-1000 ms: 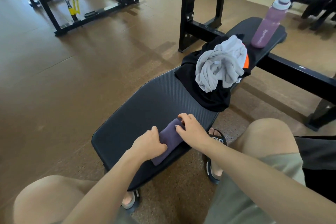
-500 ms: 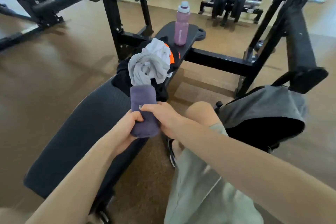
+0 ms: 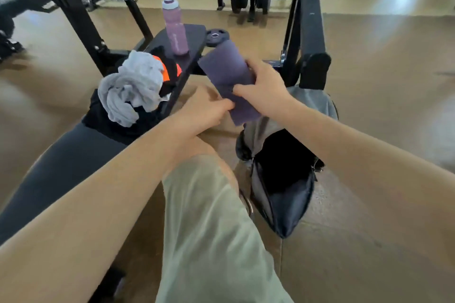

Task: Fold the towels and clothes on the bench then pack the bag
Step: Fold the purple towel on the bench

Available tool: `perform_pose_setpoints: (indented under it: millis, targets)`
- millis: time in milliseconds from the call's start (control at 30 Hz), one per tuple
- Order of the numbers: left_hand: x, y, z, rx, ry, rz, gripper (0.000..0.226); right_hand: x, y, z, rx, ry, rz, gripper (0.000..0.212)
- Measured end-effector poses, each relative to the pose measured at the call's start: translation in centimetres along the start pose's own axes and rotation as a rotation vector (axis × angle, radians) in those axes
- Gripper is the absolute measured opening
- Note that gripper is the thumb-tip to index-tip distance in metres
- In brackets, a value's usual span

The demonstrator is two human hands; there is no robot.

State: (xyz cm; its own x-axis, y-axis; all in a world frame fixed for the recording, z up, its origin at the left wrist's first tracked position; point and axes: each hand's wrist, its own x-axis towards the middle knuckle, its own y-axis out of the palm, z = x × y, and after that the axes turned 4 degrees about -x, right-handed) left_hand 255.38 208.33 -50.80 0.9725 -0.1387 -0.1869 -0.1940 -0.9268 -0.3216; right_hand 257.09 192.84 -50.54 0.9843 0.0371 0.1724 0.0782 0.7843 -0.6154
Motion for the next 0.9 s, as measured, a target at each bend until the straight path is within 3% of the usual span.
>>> perform_pose_setpoints:
  millis: [133,267,500,633,700,767,900]
  targets:
    - [1.8,6.8,2.4,0.357,0.001,0.178,0.016,-5.0,-1.0,-10.0,-0.237,-0.007,0.016,0.038]
    - [1.8,11.6,7.2,0.659,-0.108,0.389,0.029,-9.8,1.0,-17.4,-0.429,-0.008,0.071,0.04]
    - [1.0,12.5,11.8,0.983,-0.084,0.557,0.02,-10.1,7.0,-25.0,-0.825,0.019,0.298,0.05]
    - [2.0,14.3,14.0,0.967,-0.176,0.789,0.065,-7.2,9.7,-27.2,-0.983,0.052,0.324,0.05]
    - [3.0,16.3,15.5,1.047,-0.22,0.872,0.076,-5.5,10.5,-28.1,-1.027,0.054,0.329,0.051]
    - [4.0,18.2,17.0,1.157,-0.247,0.913,0.074,-4.7,11.1,-29.1,-1.053,0.097,0.294,0.049]
    - [5.8,19.6,18.8,1.357,-0.204,0.921,0.04,-5.9,12.5,-31.9,-1.089,0.131,0.304,0.04]
